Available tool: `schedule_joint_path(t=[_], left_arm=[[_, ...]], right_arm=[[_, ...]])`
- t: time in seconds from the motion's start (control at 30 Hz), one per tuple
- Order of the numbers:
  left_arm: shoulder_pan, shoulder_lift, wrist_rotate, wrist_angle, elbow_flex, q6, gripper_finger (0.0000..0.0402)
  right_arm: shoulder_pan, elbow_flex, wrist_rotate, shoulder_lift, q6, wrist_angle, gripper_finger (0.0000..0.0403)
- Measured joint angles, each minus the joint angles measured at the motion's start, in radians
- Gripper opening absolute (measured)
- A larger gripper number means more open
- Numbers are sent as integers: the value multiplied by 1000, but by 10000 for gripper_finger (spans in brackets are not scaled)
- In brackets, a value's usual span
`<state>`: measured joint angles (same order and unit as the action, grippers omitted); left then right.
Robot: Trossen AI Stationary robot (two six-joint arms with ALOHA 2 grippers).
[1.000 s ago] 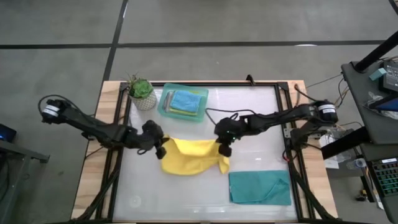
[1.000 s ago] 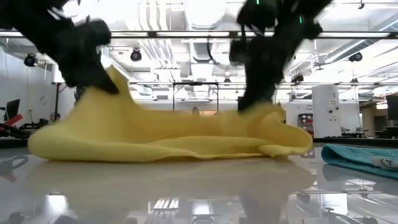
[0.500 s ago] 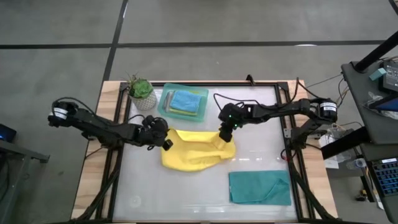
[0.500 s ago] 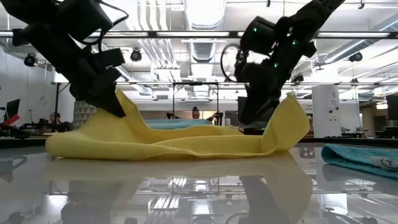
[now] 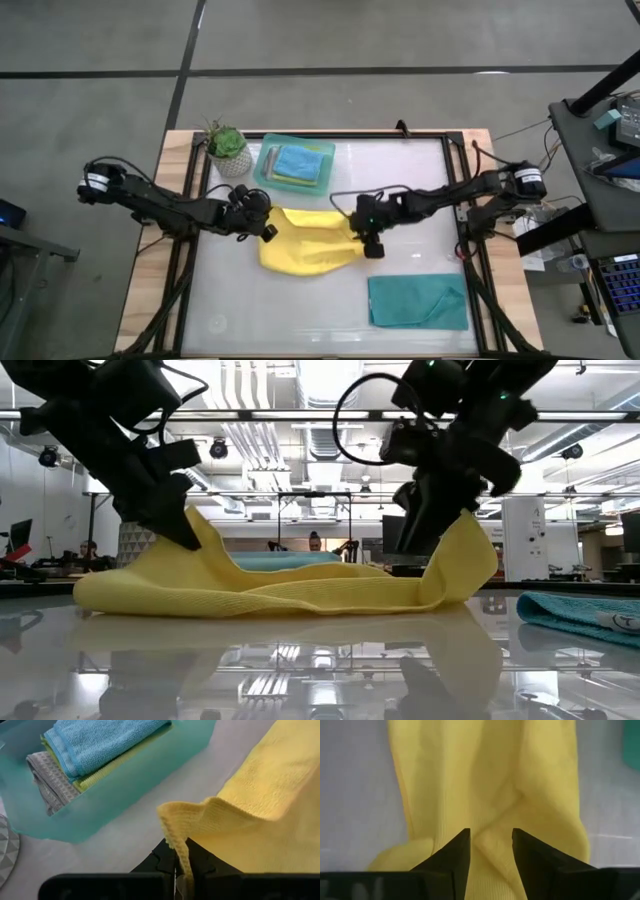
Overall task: Fold microfiber towels
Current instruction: Fold the yellow microfiber towel
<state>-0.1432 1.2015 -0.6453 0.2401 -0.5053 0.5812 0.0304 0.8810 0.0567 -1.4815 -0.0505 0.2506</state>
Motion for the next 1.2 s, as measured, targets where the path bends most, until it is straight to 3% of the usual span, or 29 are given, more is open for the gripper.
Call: schedule_joint_path(t=[0.23, 0.7, 1.2], left_arm=[[0, 0, 0, -2, -3, -18, 0], [0, 0, 0, -1, -3, -21, 0], [0, 0, 0, 0, 1, -21, 0]], right_arm=[[67, 0, -196, -11, -30, 75, 146], [68, -1, -204, -124, -67, 46, 164], [67, -1, -268, -138, -55, -33, 157]])
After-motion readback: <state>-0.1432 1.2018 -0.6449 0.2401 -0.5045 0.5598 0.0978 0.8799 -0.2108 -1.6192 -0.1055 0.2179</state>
